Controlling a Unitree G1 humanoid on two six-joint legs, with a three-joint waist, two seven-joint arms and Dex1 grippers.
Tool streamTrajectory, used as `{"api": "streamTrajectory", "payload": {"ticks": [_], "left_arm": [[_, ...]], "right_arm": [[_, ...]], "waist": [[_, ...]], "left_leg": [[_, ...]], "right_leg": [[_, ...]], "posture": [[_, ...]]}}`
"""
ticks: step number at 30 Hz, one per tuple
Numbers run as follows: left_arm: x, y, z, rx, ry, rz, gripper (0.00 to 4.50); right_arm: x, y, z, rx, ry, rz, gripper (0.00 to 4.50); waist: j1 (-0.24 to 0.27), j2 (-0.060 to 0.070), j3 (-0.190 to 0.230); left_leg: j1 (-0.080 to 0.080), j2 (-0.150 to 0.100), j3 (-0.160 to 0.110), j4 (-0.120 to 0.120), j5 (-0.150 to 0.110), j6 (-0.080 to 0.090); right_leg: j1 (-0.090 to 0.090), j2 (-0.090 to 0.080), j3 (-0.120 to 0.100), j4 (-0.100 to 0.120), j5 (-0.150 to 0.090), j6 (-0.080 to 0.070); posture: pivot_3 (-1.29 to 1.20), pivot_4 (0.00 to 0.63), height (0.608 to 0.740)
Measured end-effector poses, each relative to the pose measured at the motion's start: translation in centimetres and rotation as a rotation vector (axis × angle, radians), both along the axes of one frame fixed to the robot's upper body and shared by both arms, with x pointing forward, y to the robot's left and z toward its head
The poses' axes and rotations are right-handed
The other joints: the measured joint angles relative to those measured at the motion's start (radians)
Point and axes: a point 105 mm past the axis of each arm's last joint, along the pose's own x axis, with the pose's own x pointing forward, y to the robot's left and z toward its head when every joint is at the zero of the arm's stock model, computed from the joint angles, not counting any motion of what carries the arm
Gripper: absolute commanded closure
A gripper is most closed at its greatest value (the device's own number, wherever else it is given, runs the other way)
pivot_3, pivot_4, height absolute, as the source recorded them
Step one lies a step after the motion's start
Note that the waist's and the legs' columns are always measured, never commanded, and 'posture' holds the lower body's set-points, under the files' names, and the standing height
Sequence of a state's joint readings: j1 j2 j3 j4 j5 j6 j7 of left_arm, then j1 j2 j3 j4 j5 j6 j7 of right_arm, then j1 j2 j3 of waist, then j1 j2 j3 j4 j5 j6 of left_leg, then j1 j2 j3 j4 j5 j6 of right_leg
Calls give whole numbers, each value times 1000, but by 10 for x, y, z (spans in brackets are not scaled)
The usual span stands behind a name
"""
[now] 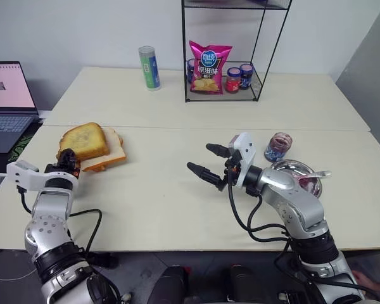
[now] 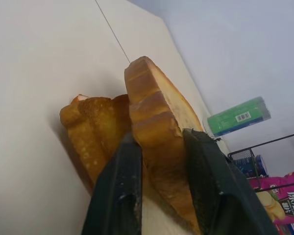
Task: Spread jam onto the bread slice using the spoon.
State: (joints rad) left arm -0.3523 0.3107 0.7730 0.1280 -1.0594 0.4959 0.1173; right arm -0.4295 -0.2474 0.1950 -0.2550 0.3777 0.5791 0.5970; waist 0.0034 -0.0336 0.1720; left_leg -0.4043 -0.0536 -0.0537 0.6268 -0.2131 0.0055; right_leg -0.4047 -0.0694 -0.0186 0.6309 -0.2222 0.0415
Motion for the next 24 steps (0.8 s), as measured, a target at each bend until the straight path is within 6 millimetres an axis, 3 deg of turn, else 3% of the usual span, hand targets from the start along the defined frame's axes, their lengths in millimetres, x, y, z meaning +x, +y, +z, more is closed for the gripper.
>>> {"api": "streamTrajectory", "payload": {"ticks": [3,10,12,15,17,19,21,24], "left_arm": [[-4,1,-5,-2,16,6,4489],[-5,0,-2,8,6,4,4489],[-4,-2,12,8,-44,-21,4489],[-1,-10,50,41,-151,-94,4489],[-3,-25,90,130,-249,-191,4489],[-5,-51,117,229,-302,-322,4489],[-6,-80,128,282,-326,-457,4489],[0,-142,124,345,-302,-694,4489]], "right_arm": [[0,-1,0,1,-1,-1,0],[0,-1,0,3,1,5,0],[0,-1,1,4,0,2,0],[1,-4,1,3,4,-5,0],[2,-11,3,-2,12,-16,0],[-1,-21,8,-14,4,-25,0],[-4,-30,14,-24,-5,-37,0],[-15,-52,20,-30,35,-57,0]], "waist": [[-1,0,0],[-2,0,0],[-1,-3,2],[0,-5,3],[0,-5,3],[3,-4,3],[5,-3,4],[19,-2,5]], "left_leg": [[0,0,0,0,0,0],[0,0,0,0,0,0],[0,0,0,0,0,0],[-3,1,-2,1,0,0],[-4,0,-2,1,0,0],[-5,-1,-2,1,0,0],[-5,-1,-2,0,0,0],[-6,-1,-3,1,0,0]], "right_leg": [[0,0,0,0,0,0],[0,0,0,0,0,0],[0,0,0,0,0,0],[-1,0,-3,0,0,0],[-2,0,-2,-1,0,0],[-2,0,-1,-2,0,0],[-2,-1,-1,-2,0,0],[-2,-1,-2,-2,0,0]], "posture": [[0,150,740],[0,150,740],[0,150,740],[0,150,740],[0,150,740],[0,150,740],[0,150,740],[0,150,740]]}}
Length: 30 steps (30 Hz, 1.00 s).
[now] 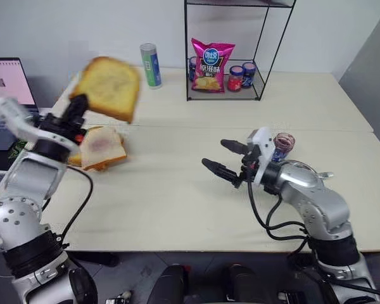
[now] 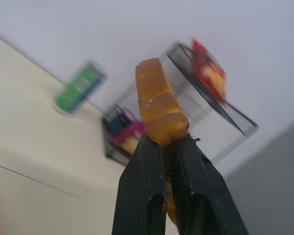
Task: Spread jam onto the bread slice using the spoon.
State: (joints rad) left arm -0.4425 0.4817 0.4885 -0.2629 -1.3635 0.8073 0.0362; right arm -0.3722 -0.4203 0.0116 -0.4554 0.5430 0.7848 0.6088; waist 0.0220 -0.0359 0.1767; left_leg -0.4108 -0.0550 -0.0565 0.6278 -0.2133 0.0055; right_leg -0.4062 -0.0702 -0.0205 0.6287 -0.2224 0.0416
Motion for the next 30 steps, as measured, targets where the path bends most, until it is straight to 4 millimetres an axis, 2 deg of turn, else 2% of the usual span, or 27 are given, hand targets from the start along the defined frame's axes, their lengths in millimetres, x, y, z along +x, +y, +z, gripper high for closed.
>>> {"api": "streamTrajectory", "payload": {"ticks": [2,3,5,7,9,12,15,17,22,30], "left_arm": [[3,-43,-15,36,54,-128,4489],[5,-54,-23,26,83,-151,4489],[7,-66,-43,3,156,-174,4489],[5,-74,-57,-3,204,-196,4489],[-2,-95,-88,35,290,-246,4489],[-3,-108,-114,92,367,-262,4489],[11,-105,-143,191,454,-191,4489],[17,-104,-153,223,488,-172,4489],[18,-103,-159,293,483,-161,4489],[8,-101,-157,332,457,-191,2811]], "right_arm": [[-8,-19,8,4,14,-32,0],[-11,-27,9,-6,19,-46,0],[-17,-41,9,-13,42,-84,0],[-22,-47,5,-11,82,-96,0],[-35,-45,-1,-21,120,-79,0],[-38,-40,0,-20,115,-73,0],[-39,-30,-3,0,121,-81,0],[-39,-28,-8,2,138,-95,0],[-37,-30,-10,-2,136,-126,0],[-35,-31,-8,0,114,-142,0]], "waist": [[3,1,1],[3,1,1],[-4,0,1],[-16,1,1],[-16,3,1],[-14,3,1],[-12,3,1],[-9,3,1],[-5,3,1],[-5,3,1]], "left_leg": [[0,0,1,0,0,0],[0,0,1,0,0,0],[0,2,2,-1,0,0],[0,3,3,-1,-1,-1],[0,4,4,-1,-1,-1],[-2,5,4,0,0,-1],[-2,6,4,2,0,0],[-2,6,4,2,0,0],[-3,7,4,2,0,0],[-5,9,4,2,0,-1]], "right_leg": [[0,0,1,0,0,0],[0,-1,1,0,0,0],[-1,0,1,0,0,-1],[-2,2,1,1,-1,-2],[-2,2,1,2,-2,-3],[-2,4,0,1,-2,-2],[-2,5,1,1,-4,-3],[-2,5,1,0,-4,-3],[-2,5,1,-1,-3,0],[-4,7,0,0,-2,-2]], "posture": [[0,150,740],[0,150,740],[0,150,740],[0,150,740],[0,150,740],[0,150,740],[0,150,740],[0,150,740],[0,150,740],[0,150,740]]}}
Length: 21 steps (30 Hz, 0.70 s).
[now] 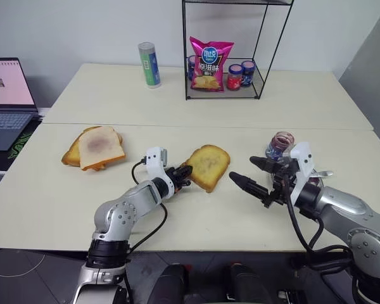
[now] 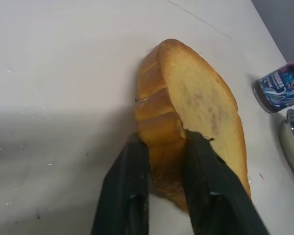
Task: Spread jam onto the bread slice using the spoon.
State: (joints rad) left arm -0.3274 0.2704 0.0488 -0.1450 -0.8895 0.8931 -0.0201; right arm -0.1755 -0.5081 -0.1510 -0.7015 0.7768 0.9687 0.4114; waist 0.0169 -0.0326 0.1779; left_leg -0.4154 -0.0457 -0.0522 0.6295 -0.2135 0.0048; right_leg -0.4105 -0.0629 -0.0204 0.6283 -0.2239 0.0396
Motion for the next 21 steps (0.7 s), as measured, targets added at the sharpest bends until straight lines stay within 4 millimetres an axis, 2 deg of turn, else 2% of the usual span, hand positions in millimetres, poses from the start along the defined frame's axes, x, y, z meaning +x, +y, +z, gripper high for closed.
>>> {"api": "streamTrajectory", "payload": {"ticks": [7,9,13,15,18,21], "left_arm": [[-22,37,-4,150,31,-4,1572],[-30,50,4,246,7,-47,1103],[-47,63,17,486,-68,-224,188],[-42,54,36,560,-206,-336,27],[-33,23,72,622,-469,-485,27],[-32,-9,84,634,-634,-636,27]], "right_arm": [[6,-3,-6,8,18,-15,0],[8,-11,-7,4,22,-43,0],[10,-35,-11,-6,40,-131,0],[11,-54,-10,25,41,-215,0],[10,-82,-4,102,36,-337,0],[3,-110,-9,191,69,-468,0]], "waist": [[-6,1,1],[-7,1,1],[-5,3,2],[8,5,3],[15,5,3],[9,5,3]], "left_leg": [[0,3,0,0,0,0],[0,3,1,0,0,-1],[0,3,2,0,0,-1],[0,3,2,0,0,-1],[0,3,3,0,0,-1],[0,3,4,0,0,0]], "right_leg": [[-1,3,0,1,-1,-1],[-1,3,1,0,-2,-4],[-1,3,2,0,-3,-8],[-1,3,2,0,-3,-8],[-1,3,3,-1,-3,-8],[-1,3,4,-1,-3,-9]], "posture": [[0,150,740],[0,150,740],[0,150,740],[0,150,740],[0,150,740],[0,150,740]]}}
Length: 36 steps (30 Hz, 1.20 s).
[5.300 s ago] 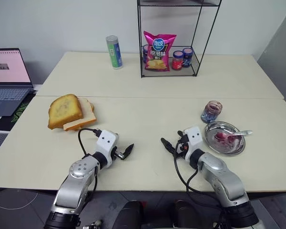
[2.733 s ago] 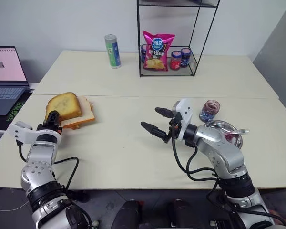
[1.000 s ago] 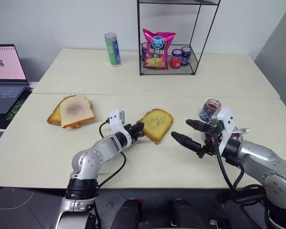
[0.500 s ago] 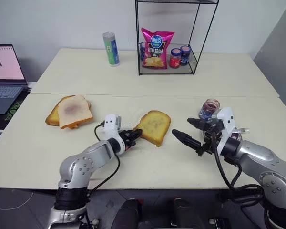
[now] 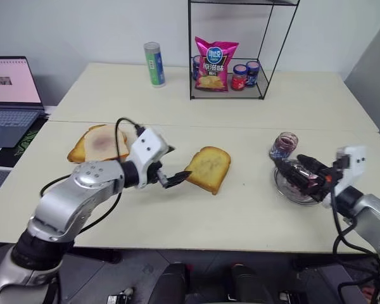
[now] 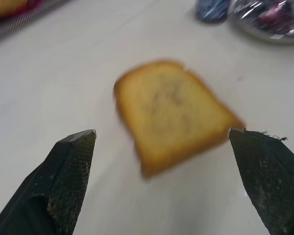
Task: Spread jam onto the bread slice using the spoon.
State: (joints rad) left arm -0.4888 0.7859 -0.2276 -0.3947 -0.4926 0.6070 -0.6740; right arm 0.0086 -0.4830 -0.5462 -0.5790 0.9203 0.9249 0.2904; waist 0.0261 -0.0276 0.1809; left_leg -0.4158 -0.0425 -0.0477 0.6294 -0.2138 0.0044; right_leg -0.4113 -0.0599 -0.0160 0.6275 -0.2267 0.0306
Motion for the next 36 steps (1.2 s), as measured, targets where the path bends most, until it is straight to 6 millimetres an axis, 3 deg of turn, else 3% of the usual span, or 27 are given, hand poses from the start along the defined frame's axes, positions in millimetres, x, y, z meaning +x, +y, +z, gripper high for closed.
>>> {"api": "streamTrajectory", "payload": {"ticks": [4,6,10,14,18,24,29,36], "left_arm": [[7,-49,9,-27,-86,-243,27],[21,-68,20,-49,-155,-280,27],[31,-89,18,-51,-181,-350,27],[27,-108,7,-62,-153,-410,27],[21,-107,6,-61,-138,-427,27],[6,-101,1,-121,-38,-403,27],[2,-95,-2,-144,-2,-345,27],[-2,-94,1,-149,10,-308,27]], "right_arm": [[-19,-49,-13,149,50,-242,0],[-29,-65,-13,232,44,-349,0],[-37,-86,-27,330,91,-459,0],[-26,-88,-35,412,109,-447,0],[-2,-96,-39,516,98,-442,0],[22,-83,-57,604,155,-366,0],[35,-77,-73,595,193,-356,0],[54,-79,-73,582,152,-343,0]], "waist": [[4,2,1],[0,2,1],[-26,5,0],[-32,5,0],[-31,7,0],[-28,8,0],[-28,9,-1],[-28,9,-1]], "left_leg": [[-1,0,0,0,0,0],[-1,0,0,1,0,0],[2,2,5,1,0,1],[3,3,6,1,0,1],[3,2,6,1,0,1],[3,2,5,2,0,1],[3,2,6,3,0,2],[4,2,6,5,1,2]], "right_leg": [[0,1,0,0,2,-1],[0,2,0,0,3,8],[0,4,4,2,4,9],[0,5,4,2,5,11],[0,7,5,2,5,11],[1,7,4,3,5,12],[2,7,4,3,6,13],[3,8,5,4,7,14]], "posture": [[0,150,740],[0,150,740],[0,150,740],[0,150,740],[0,150,740],[0,150,740],[0,150,740],[0,150,740]]}}
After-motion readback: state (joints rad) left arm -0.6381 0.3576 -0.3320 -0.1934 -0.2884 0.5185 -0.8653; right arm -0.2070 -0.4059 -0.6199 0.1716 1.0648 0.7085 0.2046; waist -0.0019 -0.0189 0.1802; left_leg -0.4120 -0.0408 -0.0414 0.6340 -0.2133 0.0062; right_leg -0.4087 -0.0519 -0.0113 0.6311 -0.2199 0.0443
